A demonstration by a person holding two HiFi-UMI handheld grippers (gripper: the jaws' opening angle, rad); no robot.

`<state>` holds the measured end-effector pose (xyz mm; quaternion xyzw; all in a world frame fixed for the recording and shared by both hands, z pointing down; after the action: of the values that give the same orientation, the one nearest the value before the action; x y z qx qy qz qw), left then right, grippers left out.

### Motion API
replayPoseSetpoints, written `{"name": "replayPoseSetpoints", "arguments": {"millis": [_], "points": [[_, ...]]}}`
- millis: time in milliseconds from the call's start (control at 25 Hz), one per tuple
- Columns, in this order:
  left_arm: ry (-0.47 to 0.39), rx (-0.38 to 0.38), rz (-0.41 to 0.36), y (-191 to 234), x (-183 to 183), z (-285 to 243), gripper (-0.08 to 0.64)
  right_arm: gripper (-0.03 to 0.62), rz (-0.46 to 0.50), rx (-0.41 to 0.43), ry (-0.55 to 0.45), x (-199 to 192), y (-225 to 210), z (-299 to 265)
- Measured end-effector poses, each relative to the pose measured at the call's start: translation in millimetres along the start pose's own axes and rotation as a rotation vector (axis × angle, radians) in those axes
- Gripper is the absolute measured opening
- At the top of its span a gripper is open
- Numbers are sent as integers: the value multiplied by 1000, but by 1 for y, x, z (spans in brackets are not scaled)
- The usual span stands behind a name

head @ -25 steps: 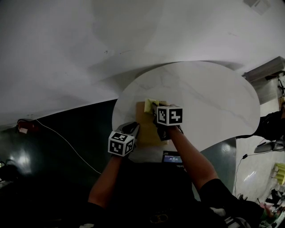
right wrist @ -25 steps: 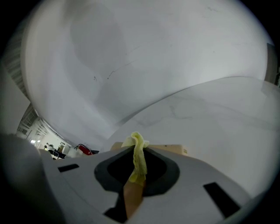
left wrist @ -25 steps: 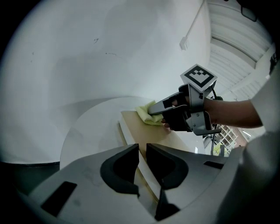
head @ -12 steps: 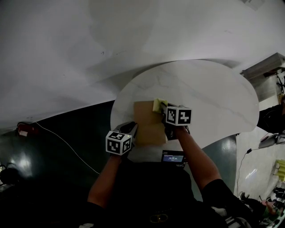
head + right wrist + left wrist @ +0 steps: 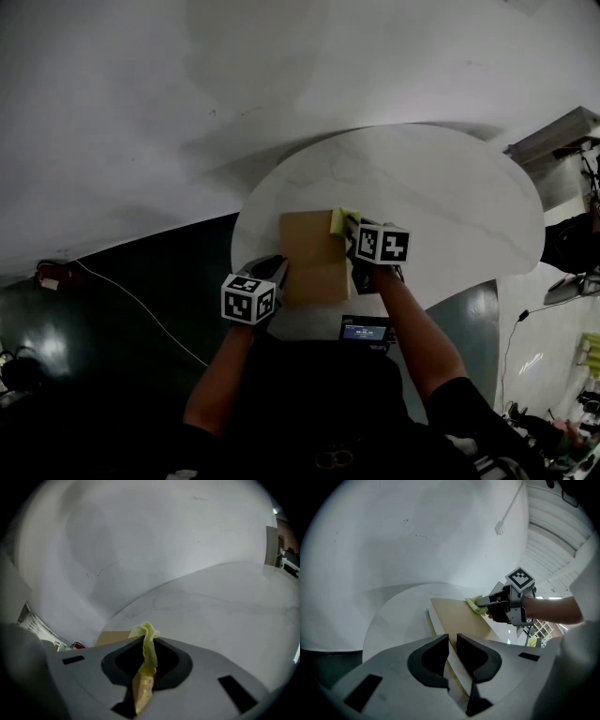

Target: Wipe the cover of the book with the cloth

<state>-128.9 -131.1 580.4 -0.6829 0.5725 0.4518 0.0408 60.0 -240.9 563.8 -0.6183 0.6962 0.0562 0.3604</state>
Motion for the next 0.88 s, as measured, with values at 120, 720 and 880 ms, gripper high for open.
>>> {"name": "replayPoseSetpoints", "arguments": {"millis": [120, 720, 880], "points": [[-1, 2, 1, 0, -1, 0, 56, 87, -7, 1, -4, 0, 2, 1], [-8, -4, 12, -2, 0, 0, 55, 87, 17, 249, -8, 7, 91, -1], [-8, -4, 11, -1, 0, 0, 56, 87, 33, 288, 38, -7, 112, -9]]}}
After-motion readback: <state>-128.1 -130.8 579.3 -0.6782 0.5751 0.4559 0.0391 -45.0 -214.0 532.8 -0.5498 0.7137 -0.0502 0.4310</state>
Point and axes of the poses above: the fingertips, and each gripper's own axes: z backward along the fingers, y to its left, x out of its top, the point moved 4 cm from there along z, backward along the fingers, and after that the axes turned 3 degrees about -y, right-handed, at the moved point
